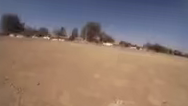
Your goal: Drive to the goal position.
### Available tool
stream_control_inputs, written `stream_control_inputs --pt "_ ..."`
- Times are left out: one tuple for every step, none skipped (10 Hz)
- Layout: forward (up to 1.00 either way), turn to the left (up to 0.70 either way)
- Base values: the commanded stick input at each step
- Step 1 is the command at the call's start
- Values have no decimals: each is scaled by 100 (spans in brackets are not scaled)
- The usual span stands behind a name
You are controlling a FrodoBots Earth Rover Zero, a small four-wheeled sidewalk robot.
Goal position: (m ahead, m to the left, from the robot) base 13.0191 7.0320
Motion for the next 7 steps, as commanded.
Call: stream_control_inputs --pt "100 0" --pt "100 0" --pt "100 0" --pt "100 0" --pt "100 0" --pt "100 0" --pt "100 0"
